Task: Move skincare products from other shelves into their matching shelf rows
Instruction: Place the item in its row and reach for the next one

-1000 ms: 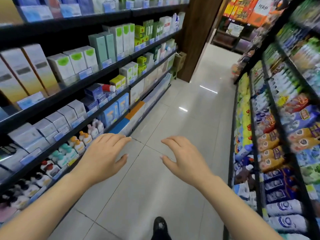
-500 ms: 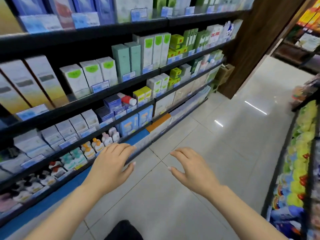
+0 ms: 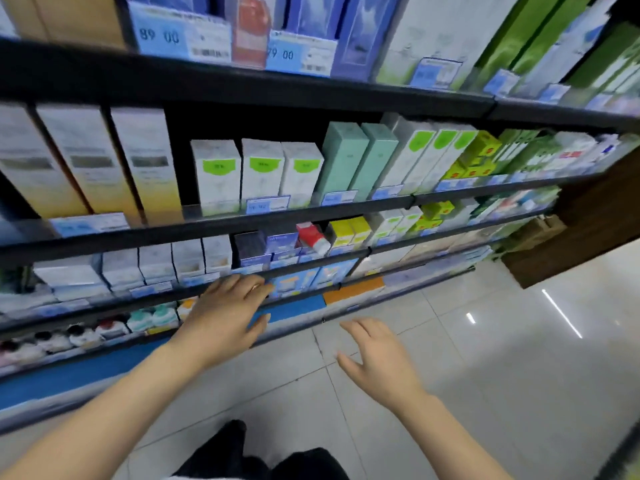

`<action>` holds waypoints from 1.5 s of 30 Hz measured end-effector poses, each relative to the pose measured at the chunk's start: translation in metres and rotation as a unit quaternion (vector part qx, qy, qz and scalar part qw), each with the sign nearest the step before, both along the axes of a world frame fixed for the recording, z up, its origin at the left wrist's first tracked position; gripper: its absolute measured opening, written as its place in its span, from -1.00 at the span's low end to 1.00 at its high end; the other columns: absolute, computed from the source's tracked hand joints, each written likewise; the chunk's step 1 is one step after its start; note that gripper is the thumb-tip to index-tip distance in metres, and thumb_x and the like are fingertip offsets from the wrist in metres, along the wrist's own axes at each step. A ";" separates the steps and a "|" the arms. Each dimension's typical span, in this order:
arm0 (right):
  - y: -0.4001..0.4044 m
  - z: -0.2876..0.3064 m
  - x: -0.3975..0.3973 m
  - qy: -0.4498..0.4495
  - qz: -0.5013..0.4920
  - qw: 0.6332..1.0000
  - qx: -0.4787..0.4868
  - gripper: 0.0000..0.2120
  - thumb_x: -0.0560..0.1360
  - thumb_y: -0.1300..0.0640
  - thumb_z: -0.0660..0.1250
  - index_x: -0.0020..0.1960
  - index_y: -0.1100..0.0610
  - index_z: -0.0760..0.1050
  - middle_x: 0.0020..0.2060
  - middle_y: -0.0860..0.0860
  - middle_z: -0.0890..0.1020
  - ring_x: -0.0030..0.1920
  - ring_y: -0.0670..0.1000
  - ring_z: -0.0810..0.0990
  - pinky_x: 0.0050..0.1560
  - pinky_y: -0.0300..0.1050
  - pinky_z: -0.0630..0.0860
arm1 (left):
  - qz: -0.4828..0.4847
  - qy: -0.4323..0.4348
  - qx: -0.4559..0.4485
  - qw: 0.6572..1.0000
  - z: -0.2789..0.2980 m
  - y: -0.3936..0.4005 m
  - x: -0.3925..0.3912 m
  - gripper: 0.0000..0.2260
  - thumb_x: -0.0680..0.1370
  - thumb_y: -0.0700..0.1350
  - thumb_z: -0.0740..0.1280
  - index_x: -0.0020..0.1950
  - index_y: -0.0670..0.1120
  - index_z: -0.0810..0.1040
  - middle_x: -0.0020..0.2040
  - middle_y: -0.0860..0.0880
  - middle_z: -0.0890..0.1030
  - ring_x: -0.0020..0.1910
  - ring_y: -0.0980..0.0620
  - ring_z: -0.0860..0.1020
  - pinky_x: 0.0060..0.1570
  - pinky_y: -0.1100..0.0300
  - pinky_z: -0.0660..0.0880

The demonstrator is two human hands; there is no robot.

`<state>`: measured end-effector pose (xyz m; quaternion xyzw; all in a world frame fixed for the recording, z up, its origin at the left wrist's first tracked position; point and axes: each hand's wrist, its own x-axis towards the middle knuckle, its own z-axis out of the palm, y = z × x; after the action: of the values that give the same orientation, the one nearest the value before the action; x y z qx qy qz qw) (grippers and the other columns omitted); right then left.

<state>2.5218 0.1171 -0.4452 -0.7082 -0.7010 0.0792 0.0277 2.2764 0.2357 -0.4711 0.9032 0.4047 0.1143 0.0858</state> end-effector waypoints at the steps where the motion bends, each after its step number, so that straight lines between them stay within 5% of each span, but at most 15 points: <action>1: 0.011 -0.003 0.004 0.004 0.009 1.000 -0.003 -0.55 0.40 -0.15 0.20 0.11 0.11 0.56 -0.04 0.00 0.62 -0.02 0.04 0.58 -0.04 -0.14 0.56 | 0.006 0.000 0.000 1.000 -0.002 0.005 0.003 -0.55 0.46 0.14 0.11 0.21 -0.03 0.54 0.12 0.01 0.57 0.07 -0.03 0.50 0.08 0.13 0.43; 4: 0.044 -0.007 0.019 0.001 0.043 0.999 -0.014 -0.56 0.40 -0.15 0.23 0.14 0.10 0.54 0.00 0.01 0.62 0.03 0.07 0.58 0.02 -0.11 0.54 | 0.042 -0.016 -0.003 0.999 -0.008 0.018 0.015 -0.61 0.46 0.10 0.13 0.18 -0.01 0.51 0.08 0.05 0.56 0.04 0.00 0.50 0.09 0.17 0.34; 8: 0.089 -0.015 0.052 -0.017 0.074 0.997 -0.011 -0.54 0.38 -0.18 0.19 0.10 0.08 0.57 -0.06 0.02 0.65 -0.04 0.10 0.62 -0.09 -0.12 0.56 | 0.096 -0.011 -0.018 0.995 -0.014 0.027 0.036 -0.64 0.43 0.00 0.40 0.19 -0.08 0.54 0.09 -0.02 0.60 0.04 -0.07 0.57 0.08 0.06 0.49; 10: 0.107 -0.020 0.070 -0.015 0.103 0.995 -0.011 -0.53 0.43 -0.18 0.16 0.15 0.10 0.55 0.01 0.04 0.63 0.05 0.13 0.59 0.03 -0.10 0.53 | 0.132 0.000 -0.045 0.990 -0.014 0.027 0.050 -0.59 0.41 -0.02 0.46 0.22 -0.09 0.53 0.12 -0.05 0.60 0.07 -0.11 0.57 0.08 0.01 0.50; 13: 0.132 -0.024 0.100 0.018 0.123 0.991 -0.057 -0.55 0.54 -0.12 0.19 0.35 0.08 0.38 0.22 0.02 0.49 0.28 0.09 0.38 0.24 -0.11 0.32 | 0.187 0.006 -0.052 0.981 -0.015 0.018 0.075 -0.63 0.48 0.06 0.27 0.24 -0.06 0.51 0.13 -0.02 0.59 0.07 -0.10 0.56 0.06 0.02 0.49; 16: 0.152 -0.037 0.126 0.064 0.138 0.987 -0.059 -0.53 0.54 -0.10 0.22 0.38 0.07 0.33 0.22 0.02 0.47 0.29 0.06 0.36 0.22 -0.11 0.30 | 0.234 0.016 -0.073 0.969 -0.023 0.007 0.101 -0.56 0.47 0.13 0.10 0.24 -0.01 0.51 0.11 -0.01 0.60 0.04 -0.10 0.58 0.04 0.02 0.51; 23: 0.177 -0.093 0.160 0.027 0.177 0.982 -0.061 -0.57 0.47 -0.07 0.31 0.19 0.21 0.49 0.01 0.15 0.62 0.07 0.20 0.54 0.05 0.01 0.48 | 0.318 0.010 -0.097 0.943 -0.044 -0.034 0.136 -0.54 0.44 0.09 0.15 0.19 -0.12 0.58 0.06 -0.10 0.62 -0.02 -0.18 0.59 -0.03 -0.03 0.52; 31: 0.213 -0.118 0.150 0.055 0.119 0.987 -0.095 -0.39 0.52 -0.15 0.24 0.42 0.18 0.24 0.26 0.18 0.48 0.27 0.17 0.43 0.15 -0.04 0.41 | 0.382 0.033 -0.134 0.914 -0.062 -0.063 0.131 -0.54 0.46 0.10 0.14 0.21 -0.12 0.56 0.08 -0.10 0.62 -0.01 -0.19 0.58 -0.05 -0.05 0.51; 38: 0.259 -0.130 0.128 0.037 0.075 0.994 -0.077 -0.43 0.49 -0.33 0.14 0.09 0.19 0.44 -0.03 0.16 0.63 -0.01 0.17 0.60 -0.25 -0.14 0.36 | 0.388 0.014 -0.129 0.913 -0.078 -0.063 0.149 -0.56 0.46 0.08 0.15 0.19 -0.13 0.57 0.06 -0.09 0.62 -0.03 -0.18 0.60 -0.07 -0.05 0.54; 45: 0.270 -0.144 0.118 0.089 0.045 0.991 -0.094 -0.51 0.50 -0.27 0.18 -0.02 0.18 0.51 -0.08 0.14 0.64 -0.11 0.14 0.59 -0.25 -0.16 0.34 | 0.400 0.016 -0.183 0.898 -0.101 -0.063 0.155 -0.56 0.47 0.11 0.14 0.19 -0.09 0.58 0.06 -0.04 0.63 -0.03 -0.11 0.61 -0.06 -0.01 0.55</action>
<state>2.6393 0.3870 -0.5893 -0.6658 -0.7161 0.2083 0.0199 2.4318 0.1727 -0.5716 0.6356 0.7467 0.0481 0.1898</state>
